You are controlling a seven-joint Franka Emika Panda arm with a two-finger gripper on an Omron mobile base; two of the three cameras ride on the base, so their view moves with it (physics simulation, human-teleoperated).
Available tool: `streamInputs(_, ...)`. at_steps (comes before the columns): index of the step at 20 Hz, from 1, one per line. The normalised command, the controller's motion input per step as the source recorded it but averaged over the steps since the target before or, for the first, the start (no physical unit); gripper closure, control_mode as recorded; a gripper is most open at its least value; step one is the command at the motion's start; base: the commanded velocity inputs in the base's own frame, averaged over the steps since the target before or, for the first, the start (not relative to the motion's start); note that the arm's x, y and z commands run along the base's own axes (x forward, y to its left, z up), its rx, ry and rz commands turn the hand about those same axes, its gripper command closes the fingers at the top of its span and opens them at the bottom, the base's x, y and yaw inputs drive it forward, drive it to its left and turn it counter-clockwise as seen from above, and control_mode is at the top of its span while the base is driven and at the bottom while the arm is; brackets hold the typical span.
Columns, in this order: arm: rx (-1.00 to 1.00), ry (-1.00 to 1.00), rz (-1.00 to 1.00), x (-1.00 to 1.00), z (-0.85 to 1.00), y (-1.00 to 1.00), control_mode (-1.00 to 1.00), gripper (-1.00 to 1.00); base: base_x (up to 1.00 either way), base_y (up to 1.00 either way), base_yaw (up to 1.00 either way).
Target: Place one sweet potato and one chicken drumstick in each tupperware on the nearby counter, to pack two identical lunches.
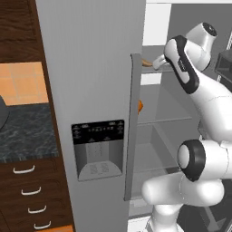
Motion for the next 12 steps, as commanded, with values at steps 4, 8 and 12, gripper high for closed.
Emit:
streamInputs(4, 0.02, -0.04, 0.02, 0.47, -0.15, 0.00, -1.00, -1.00, 0.00, 0.00, 0.00)
streamInputs(8, 0.00, -0.21, 0.02, 0.37, -0.17, 0.00, -1.00, -1.00, 0.00, 0.00, 0.00)
streamInputs(12, 0.00, -0.11, 0.02, 0.36, -0.11, 0.04, -1.00, -1.00, 0.00, 0.00, 0.00)
